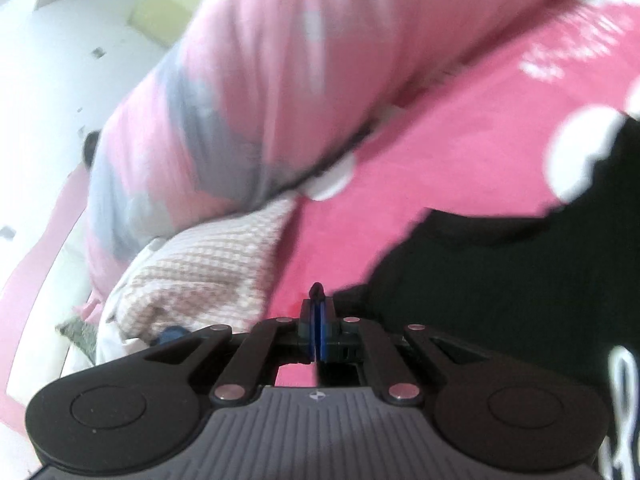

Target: Fold clothes

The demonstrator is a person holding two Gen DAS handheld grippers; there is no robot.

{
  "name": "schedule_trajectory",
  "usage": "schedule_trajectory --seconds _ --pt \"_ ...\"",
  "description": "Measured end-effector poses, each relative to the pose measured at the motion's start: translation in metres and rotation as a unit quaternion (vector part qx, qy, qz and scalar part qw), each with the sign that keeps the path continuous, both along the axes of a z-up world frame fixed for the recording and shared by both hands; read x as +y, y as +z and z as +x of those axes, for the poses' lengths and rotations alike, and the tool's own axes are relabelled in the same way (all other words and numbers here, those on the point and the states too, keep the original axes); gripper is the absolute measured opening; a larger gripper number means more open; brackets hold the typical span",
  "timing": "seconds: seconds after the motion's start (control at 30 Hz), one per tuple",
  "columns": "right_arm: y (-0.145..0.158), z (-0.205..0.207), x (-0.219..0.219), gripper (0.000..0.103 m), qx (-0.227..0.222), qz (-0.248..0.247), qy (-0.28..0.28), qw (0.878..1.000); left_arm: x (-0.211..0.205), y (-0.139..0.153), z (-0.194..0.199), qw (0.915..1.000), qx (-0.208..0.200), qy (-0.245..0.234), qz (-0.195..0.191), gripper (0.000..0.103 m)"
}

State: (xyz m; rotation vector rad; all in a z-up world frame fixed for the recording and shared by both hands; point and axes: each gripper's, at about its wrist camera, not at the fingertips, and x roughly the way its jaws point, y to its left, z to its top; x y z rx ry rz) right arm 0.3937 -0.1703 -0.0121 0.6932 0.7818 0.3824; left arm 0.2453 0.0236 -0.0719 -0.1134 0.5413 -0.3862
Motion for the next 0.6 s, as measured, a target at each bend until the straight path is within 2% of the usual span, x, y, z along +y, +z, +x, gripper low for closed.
schedule_trajectory --seconds 0.1,0.2,0.3,0.43,0.6 --pt "0.01 0.015 0.035 0.002 -0.014 -0.013 0.025 1.0 0.039 0.002 0.01 0.995 0.027 0.053 -0.081 0.006" --pt "0.012 0.032 0.076 0.002 -0.022 -0.021 0.055 0.998 0.078 0.001 0.015 0.982 0.046 0.107 -0.149 0.006" --pt "0.008 0.05 0.119 0.002 -0.018 -0.029 0.085 0.996 0.106 -0.007 0.015 0.9709 0.057 0.151 -0.177 0.006" --pt "-0.014 0.068 0.166 0.002 0.007 -0.045 0.109 0.993 0.132 -0.021 0.017 0.9524 0.082 0.208 -0.207 0.006" --pt "-0.036 0.074 0.191 0.002 0.016 -0.059 0.115 0.992 0.152 -0.036 0.018 0.9362 0.103 0.252 -0.222 0.005"
